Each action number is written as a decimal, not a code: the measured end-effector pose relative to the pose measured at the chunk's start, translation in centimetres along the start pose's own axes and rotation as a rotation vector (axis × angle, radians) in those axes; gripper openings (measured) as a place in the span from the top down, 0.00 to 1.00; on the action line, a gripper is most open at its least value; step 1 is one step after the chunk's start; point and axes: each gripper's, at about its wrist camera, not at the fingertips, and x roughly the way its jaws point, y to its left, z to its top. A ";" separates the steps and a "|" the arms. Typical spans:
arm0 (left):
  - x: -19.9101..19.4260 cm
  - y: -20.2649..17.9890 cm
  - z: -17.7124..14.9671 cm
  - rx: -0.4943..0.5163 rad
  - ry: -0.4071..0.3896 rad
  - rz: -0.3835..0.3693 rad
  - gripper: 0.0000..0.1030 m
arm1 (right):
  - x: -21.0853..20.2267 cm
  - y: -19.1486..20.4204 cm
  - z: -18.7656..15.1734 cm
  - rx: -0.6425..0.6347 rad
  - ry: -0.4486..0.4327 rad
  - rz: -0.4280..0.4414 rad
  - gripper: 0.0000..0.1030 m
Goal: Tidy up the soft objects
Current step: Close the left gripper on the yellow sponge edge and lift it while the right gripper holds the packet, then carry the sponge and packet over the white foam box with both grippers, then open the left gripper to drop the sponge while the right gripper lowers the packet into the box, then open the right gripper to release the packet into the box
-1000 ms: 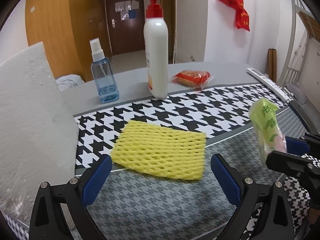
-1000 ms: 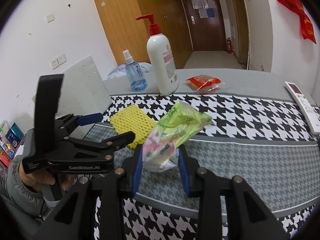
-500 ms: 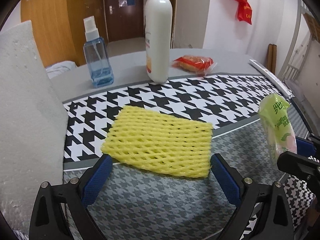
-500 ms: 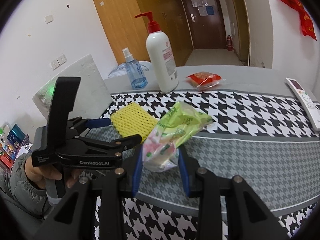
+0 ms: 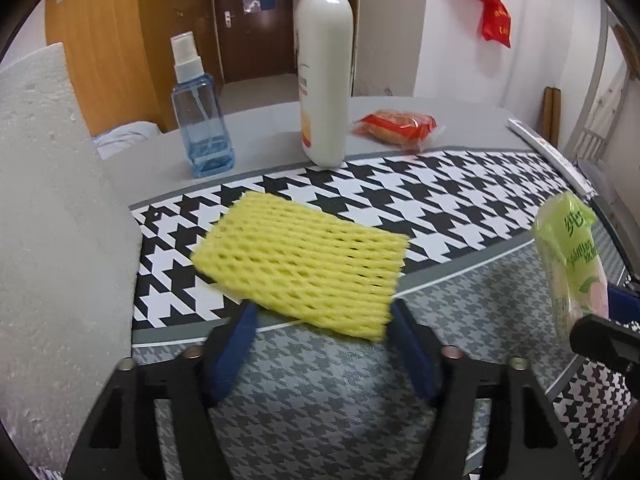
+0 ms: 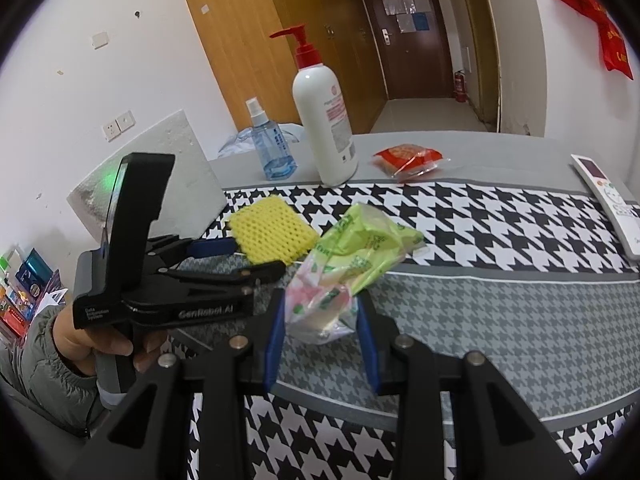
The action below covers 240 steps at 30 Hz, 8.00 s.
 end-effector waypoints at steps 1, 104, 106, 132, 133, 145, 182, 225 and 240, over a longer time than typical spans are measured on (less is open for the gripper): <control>0.0 0.1 0.0 -0.001 -0.002 0.000 0.42 | 0.0 0.0 0.0 0.000 0.001 -0.002 0.63; -25.1 6.6 -4.0 -0.023 -0.551 0.125 0.95 | -7.0 15.3 5.1 -0.308 -0.283 0.066 0.63; -25.4 7.2 -4.0 -0.034 -0.555 0.139 0.95 | -6.7 16.1 5.5 -0.322 -0.281 0.083 0.63; -25.0 11.8 -4.1 -0.087 -0.531 0.220 0.95 | -2.4 21.2 7.2 -0.361 -0.244 0.176 0.63; -24.8 11.9 -4.1 -0.088 -0.530 0.218 0.95 | -2.3 21.2 7.2 -0.361 -0.241 0.177 0.63; -22.5 14.0 -2.9 -0.109 -0.489 0.202 0.92 | -1.5 21.9 7.9 -0.359 -0.234 0.146 0.63; -26.4 17.1 -6.2 -0.211 -0.580 0.315 0.01 | 1.4 24.8 10.5 -0.386 -0.222 0.148 0.63; -26.7 20.0 -7.5 -0.301 -0.580 0.408 0.01 | 3.9 26.0 12.2 -0.410 -0.171 0.119 0.04; -28.2 16.3 -7.1 -0.247 -0.616 0.299 0.01 | -1.5 24.6 10.3 -0.363 -0.236 0.068 0.00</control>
